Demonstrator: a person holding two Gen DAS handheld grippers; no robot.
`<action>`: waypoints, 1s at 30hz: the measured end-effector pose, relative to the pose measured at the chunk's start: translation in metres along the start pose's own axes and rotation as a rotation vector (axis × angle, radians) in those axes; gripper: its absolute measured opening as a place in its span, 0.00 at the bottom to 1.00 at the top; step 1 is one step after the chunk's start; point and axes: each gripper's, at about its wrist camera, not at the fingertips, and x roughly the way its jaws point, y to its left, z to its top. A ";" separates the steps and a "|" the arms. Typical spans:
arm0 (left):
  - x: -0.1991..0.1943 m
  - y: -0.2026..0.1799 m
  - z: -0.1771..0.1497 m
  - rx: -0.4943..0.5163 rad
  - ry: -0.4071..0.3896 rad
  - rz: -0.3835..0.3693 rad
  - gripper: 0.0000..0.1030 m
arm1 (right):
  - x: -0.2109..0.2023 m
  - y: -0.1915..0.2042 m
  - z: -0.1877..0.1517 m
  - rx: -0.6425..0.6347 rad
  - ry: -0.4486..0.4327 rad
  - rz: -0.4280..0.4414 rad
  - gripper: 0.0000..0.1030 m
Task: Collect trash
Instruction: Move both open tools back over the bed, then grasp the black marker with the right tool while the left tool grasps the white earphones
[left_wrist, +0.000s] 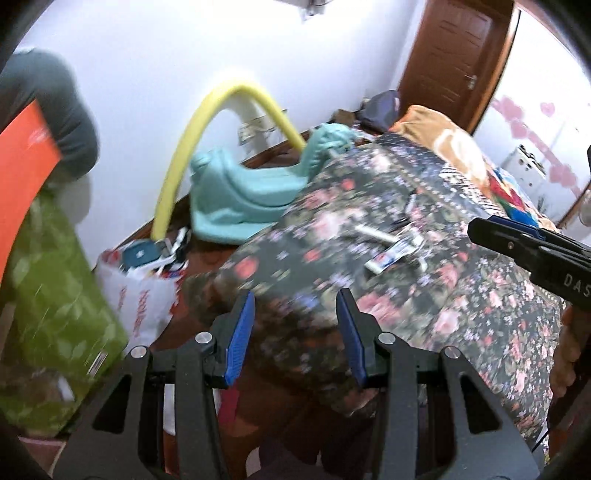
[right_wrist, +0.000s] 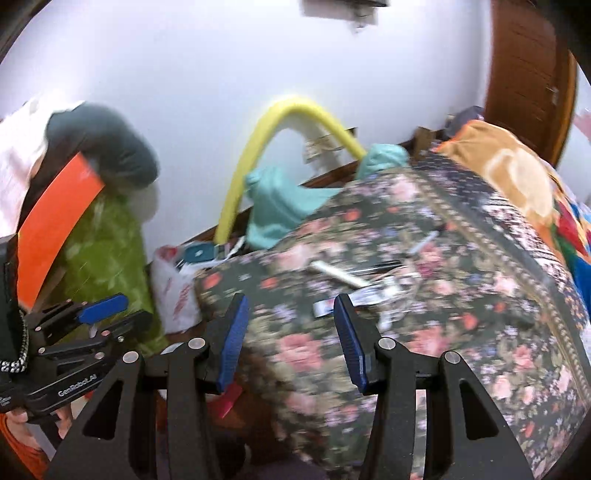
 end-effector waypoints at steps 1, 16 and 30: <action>0.005 -0.007 0.005 0.007 -0.006 -0.010 0.44 | 0.000 -0.012 0.004 0.018 -0.006 -0.012 0.43; 0.107 -0.053 0.071 0.088 -0.036 -0.037 0.44 | 0.088 -0.154 0.044 0.284 0.048 -0.106 0.43; 0.165 -0.061 0.077 0.166 0.007 -0.102 0.44 | 0.217 -0.191 0.058 0.439 0.166 -0.111 0.39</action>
